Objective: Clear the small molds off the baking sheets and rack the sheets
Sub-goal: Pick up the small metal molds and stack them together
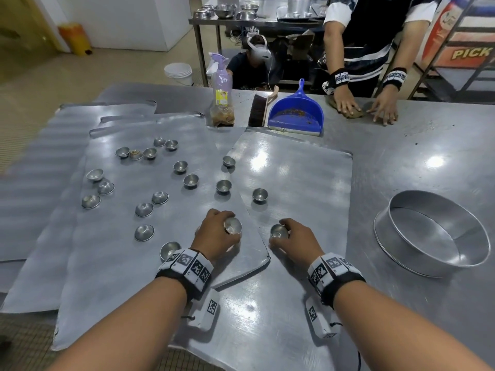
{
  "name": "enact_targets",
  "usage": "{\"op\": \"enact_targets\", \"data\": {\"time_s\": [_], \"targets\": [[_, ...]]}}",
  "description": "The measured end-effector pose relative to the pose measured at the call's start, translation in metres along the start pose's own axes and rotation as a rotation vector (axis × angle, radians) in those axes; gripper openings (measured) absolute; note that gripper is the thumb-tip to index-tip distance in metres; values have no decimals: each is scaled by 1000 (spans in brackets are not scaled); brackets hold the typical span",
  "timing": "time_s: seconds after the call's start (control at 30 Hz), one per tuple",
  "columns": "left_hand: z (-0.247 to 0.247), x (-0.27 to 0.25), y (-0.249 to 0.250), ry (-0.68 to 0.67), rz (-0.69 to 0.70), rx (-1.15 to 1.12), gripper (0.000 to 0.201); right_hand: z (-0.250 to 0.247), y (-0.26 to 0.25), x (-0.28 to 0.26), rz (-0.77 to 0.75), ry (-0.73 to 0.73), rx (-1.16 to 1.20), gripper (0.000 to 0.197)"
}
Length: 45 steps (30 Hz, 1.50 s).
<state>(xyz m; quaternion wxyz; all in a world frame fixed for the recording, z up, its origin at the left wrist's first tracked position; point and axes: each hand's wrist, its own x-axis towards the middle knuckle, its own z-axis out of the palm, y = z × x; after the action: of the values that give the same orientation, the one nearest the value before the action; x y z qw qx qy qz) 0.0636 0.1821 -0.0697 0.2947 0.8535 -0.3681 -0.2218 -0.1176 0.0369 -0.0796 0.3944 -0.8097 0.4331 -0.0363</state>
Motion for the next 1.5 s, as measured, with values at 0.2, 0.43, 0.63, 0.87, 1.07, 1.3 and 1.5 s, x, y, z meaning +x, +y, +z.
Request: {"op": "enact_targets", "data": {"time_s": [0.2,0.43,0.63,0.87,1.07,1.3,1.5], "targets": [[-9,-16,1,-3,-94,-384,50,-9,-5,0,-73,-25,67,53],[-5,-51,-3,88,-157,-506,48,-24,-35,-11,-290,-116,154,61],[3,-85,4,83,-207,-737,52,-25,-51,-25,-461,-244,92,61],[9,-120,36,133,-312,-1205,34,-9,-54,-40,-639,-339,1,61],[9,-146,33,245,-356,-1234,32,10,-57,-55,-727,-348,-48,66],[-10,-149,4,293,-340,-1309,22,39,-76,-58,-731,-374,22,57],[-46,-140,-32,235,-326,-1400,25,72,-114,-61,-696,-363,6,64]]}}
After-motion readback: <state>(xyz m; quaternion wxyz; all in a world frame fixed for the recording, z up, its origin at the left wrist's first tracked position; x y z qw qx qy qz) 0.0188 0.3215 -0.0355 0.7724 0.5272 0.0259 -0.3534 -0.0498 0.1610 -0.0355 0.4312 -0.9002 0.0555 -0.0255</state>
